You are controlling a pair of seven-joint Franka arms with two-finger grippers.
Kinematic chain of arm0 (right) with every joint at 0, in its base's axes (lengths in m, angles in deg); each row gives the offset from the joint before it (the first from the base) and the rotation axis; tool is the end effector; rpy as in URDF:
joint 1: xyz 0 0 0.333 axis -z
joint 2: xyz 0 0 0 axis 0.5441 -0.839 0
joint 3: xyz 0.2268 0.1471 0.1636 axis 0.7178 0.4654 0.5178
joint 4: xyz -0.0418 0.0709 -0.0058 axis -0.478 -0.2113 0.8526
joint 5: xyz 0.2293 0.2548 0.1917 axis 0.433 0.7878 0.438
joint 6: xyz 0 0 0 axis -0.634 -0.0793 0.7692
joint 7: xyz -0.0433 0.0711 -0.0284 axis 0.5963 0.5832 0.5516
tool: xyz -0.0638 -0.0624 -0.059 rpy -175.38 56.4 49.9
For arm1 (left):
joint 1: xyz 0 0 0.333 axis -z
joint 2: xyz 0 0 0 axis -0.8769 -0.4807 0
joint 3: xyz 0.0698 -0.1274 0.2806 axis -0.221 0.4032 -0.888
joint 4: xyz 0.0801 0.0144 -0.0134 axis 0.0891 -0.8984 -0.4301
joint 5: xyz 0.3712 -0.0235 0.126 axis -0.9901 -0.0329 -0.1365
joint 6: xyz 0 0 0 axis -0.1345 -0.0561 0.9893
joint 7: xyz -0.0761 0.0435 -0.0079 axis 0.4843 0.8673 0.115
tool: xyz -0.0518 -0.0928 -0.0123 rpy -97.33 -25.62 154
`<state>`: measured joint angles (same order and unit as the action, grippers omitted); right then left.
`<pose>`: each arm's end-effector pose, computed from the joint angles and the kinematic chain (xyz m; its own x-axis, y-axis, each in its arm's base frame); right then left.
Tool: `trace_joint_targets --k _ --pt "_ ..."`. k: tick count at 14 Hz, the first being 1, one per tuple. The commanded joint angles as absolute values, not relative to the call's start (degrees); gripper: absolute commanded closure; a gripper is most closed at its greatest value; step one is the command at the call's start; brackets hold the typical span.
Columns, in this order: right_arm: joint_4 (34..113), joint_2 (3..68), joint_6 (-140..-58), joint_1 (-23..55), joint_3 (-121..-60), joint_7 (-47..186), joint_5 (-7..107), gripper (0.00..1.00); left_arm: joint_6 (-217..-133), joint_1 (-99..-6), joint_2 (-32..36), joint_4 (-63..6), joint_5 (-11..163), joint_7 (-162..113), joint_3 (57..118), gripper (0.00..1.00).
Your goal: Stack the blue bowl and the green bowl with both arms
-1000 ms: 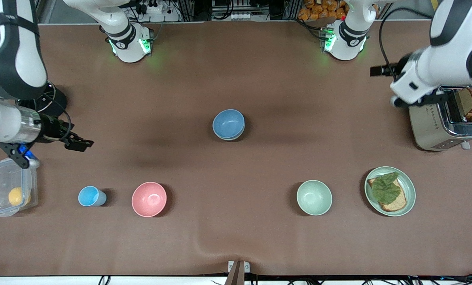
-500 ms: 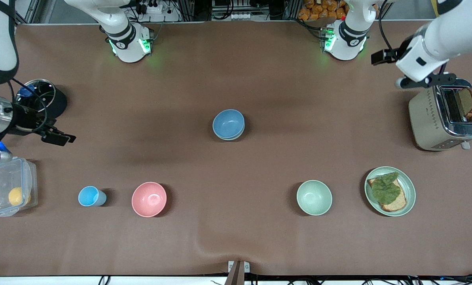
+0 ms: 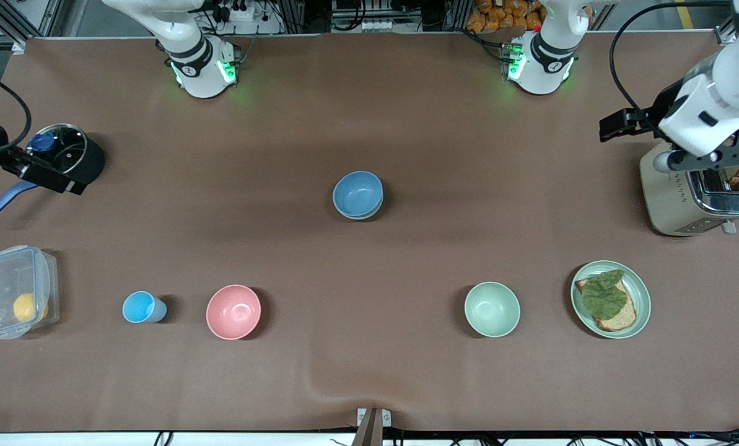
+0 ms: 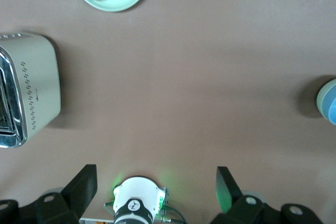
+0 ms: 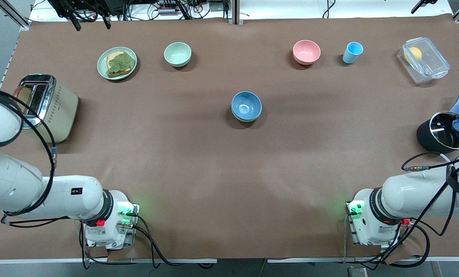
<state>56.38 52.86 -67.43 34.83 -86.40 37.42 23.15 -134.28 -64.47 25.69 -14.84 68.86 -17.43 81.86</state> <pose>0.5760 -0.0085 0.6265 0.8707 -0.4721 -0.1381 -0.4886 -0.8625 -0.1317 0.5287 -0.0890 0.6238 0.9769 0.0679 -0.2026 0.0667 -0.9977 -0.0129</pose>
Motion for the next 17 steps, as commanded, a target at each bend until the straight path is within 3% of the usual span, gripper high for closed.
trace_joint_targets --k 1,5,17 --pt "56.03 53.80 -67.09 35.51 -85.08 38.61 22.26 0.00 -135.23 -63.56 27.55 -14.94 67.50 -18.14 81.42 0.00" --pt "56.03 54.59 -70.08 35.33 -83.85 38.88 21.03 0.00 -135.76 -54.16 30.01 -15.38 68.02 -18.40 69.91 0.00" --pt "54.53 56.35 -66.91 36.56 -82.27 39.31 17.33 0.00 -142.44 -60.39 29.84 -15.47 67.23 -29.81 73.86 0.00"
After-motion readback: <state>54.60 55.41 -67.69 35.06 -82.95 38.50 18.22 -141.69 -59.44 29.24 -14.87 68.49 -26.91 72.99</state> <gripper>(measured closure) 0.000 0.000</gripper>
